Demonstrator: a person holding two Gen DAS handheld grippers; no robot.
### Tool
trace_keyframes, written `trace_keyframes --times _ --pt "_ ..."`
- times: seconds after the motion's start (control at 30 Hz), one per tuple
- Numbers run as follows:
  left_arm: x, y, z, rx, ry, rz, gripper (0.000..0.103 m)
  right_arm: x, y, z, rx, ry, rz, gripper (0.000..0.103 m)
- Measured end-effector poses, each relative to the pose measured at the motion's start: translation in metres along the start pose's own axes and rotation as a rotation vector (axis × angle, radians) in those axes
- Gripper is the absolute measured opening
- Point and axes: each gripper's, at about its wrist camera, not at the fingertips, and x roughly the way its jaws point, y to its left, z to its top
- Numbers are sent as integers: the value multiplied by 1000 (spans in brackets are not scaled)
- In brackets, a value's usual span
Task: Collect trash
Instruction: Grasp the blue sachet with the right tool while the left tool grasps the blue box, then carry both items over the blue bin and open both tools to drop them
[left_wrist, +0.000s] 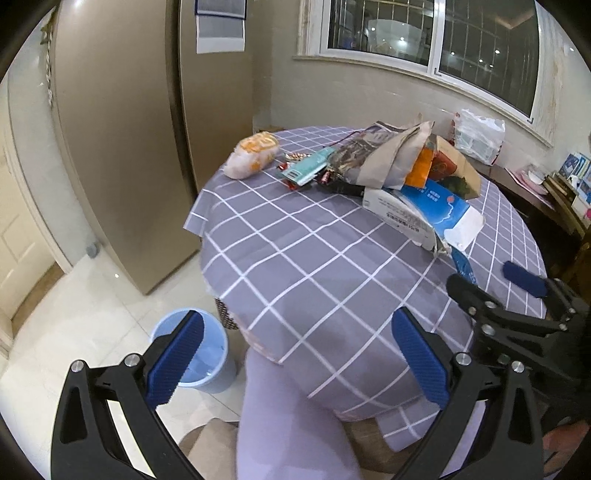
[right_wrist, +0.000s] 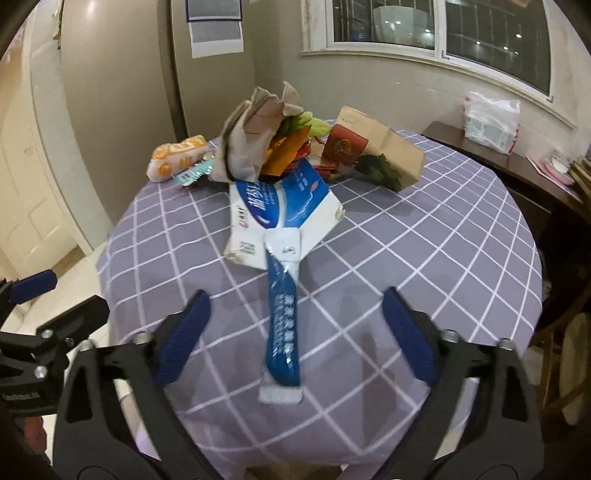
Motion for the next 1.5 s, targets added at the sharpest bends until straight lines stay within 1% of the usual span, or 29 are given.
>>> trace_keyframes --times 0.03,0.07,0.1,0.13,0.17,0.23,0.33,0.47,0.53,0.6,0.77,0.8,0.83,0.87,0.9,0.93,0.97,1.0,1.03,1.07,1.1,1.13,1.23,1.37,1.5 --pt "3 -2 2 -1 3 -7 99 5 -1 0 -4 16 14 55" --pt "5 -4 4 -3 7 -17 99 10 -3 0 2 38 31 39" --pt "8 -6 7 -7 11 -28 99 13 -6 0 11 48 41 33" --pt "10 -9 8 -9 12 -34 99 12 -7 1 3 33 35 19" --pt "12 -11 10 -8 13 -38 99 12 -8 1 -3 43 41 15" --pt "16 -18 16 -2 14 -46 99 8 -14 0 12 37 82 14" --pt "22 -28 24 -3 16 -69 99 -5 -17 0 -2 8 93 14" --pt "30 -42 37 -13 19 -110 99 -25 -29 8 7 -38 129 14" --pt "35 -50 44 -15 10 -112 99 -32 -36 16 11 -66 120 14" --pt "41 -58 52 -17 10 -116 99 -34 -44 23 18 -90 93 14" --pt "63 -72 66 -33 16 -136 99 -24 -64 38 51 -96 61 14" --pt "71 -75 69 -36 25 -133 96 -20 -67 40 56 -89 54 14" --pt "77 -76 69 -40 32 -138 88 -16 -69 41 59 -82 52 14" --pt "83 -77 70 -49 43 -147 76 -13 -71 41 63 -75 54 14" --pt "90 -78 69 -67 64 -165 69 -9 -73 42 67 -64 57 14" --pt "94 -77 69 -83 74 -182 57 -7 -75 41 70 -58 59 14" --pt "94 -77 68 -89 49 -170 48 -5 -75 40 72 -53 59 14" --pt "94 -78 67 -80 39 -178 31 -2 -76 39 74 -45 61 14" --pt "93 -77 66 -80 44 -208 28 0 -76 39 76 -37 63 14" --pt "91 -77 65 -84 53 -219 25 1 -76 38 78 -32 65 14" --pt "90 -77 64 -78 53 -216 24 1 -76 36 79 -27 66 14" --pt "87 -76 61 -68 50 -204 22 1 -75 36 80 -26 68 14" --pt "79 -76 56 -58 51 -155 19 -2 -72 32 87 -21 76 14" --pt "65 -67 49 -68 59 -158 18 -10 -65 26 90 -22 81 14" --pt "48 -58 39 -61 47 -130 18 -20 -55 22 94 -28 93 14"
